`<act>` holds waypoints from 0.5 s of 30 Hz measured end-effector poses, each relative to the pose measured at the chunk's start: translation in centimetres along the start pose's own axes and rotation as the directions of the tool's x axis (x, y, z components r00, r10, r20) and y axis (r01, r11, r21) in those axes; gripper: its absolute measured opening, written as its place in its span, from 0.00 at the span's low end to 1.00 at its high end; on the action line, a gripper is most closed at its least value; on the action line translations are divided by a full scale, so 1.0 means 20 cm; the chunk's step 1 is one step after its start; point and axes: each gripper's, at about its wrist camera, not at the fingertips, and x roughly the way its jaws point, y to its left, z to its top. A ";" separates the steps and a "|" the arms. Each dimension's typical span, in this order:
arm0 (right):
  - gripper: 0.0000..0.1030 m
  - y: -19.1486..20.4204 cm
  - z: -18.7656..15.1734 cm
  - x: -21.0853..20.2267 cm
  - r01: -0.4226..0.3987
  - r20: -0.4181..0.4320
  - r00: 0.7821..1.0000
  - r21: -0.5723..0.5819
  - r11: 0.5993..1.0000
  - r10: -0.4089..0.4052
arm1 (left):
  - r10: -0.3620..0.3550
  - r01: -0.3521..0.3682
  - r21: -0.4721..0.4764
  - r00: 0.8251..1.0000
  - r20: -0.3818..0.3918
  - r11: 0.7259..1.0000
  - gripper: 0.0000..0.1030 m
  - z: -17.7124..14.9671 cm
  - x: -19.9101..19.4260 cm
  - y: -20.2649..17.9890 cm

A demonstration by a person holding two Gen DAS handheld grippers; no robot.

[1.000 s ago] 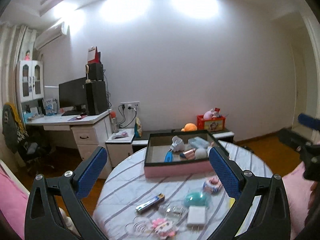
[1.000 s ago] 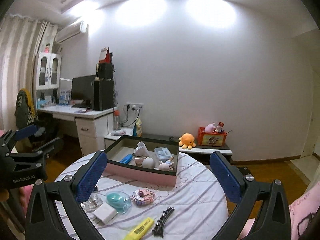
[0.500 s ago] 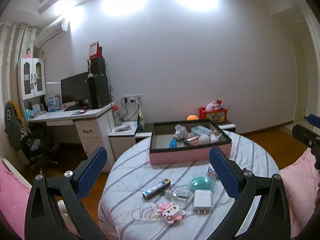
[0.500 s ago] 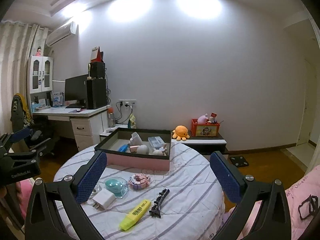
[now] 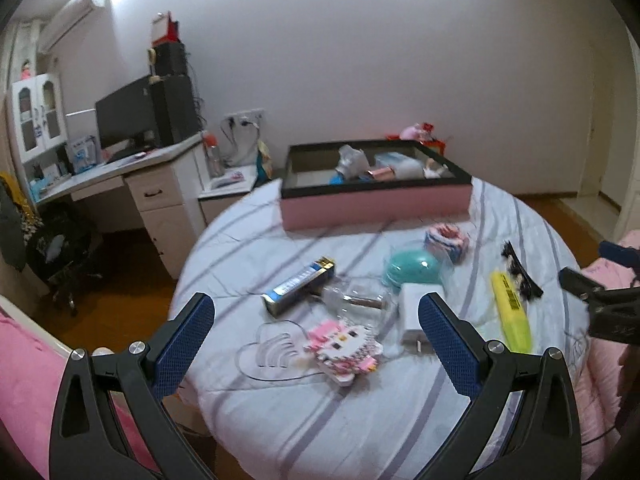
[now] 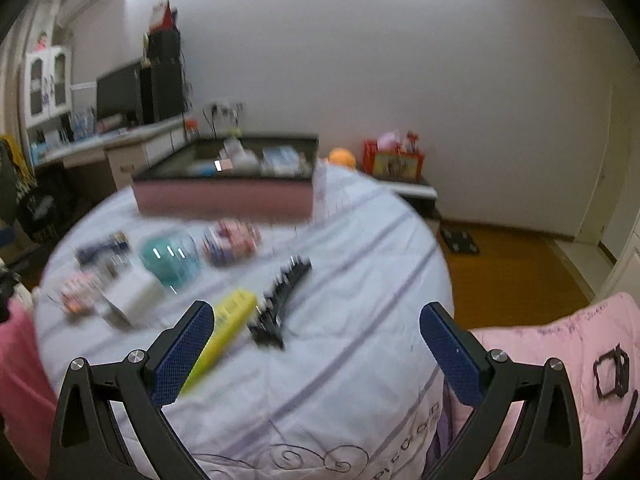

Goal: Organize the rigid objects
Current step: 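Withdraw both grippers from the pink box back over the bed, then grasp the yellow highlighter with the right gripper while the left gripper grasps the blue stick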

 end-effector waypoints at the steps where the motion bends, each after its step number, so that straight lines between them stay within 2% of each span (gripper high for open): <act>1: 1.00 -0.01 -0.02 0.02 0.002 -0.015 1.000 0.001 1.000 -0.002 | 0.001 -0.001 0.012 1.000 -0.003 1.000 1.00 0.00 0.01 -0.02; 3: 1.00 -0.01 -0.04 0.08 0.005 -0.052 0.999 -0.001 1.000 -0.005 | 0.001 -0.001 0.033 1.000 -0.010 0.999 1.00 0.00 0.03 -0.04; 6: 1.00 -0.02 -0.05 0.09 -0.023 -0.063 0.998 0.014 1.000 0.024 | 0.005 -0.004 0.046 1.000 -0.015 0.999 1.00 0.00 0.04 -0.05; 12: 0.99 0.11 -0.04 0.05 -0.132 -0.053 0.990 0.046 0.990 0.134 | 0.027 -0.027 0.018 0.999 -0.028 0.999 1.00 -0.01 0.06 0.02; 13: 0.96 0.15 -0.04 0.05 -0.140 -0.058 0.988 0.038 0.989 0.142 | 0.029 -0.029 0.013 0.999 -0.028 1.000 1.00 -0.01 0.06 0.03; 15: 0.81 0.24 -0.04 0.08 -0.164 -0.083 0.983 0.026 0.986 0.165 | 0.034 -0.034 0.010 0.999 -0.029 0.999 1.00 -0.02 0.05 0.06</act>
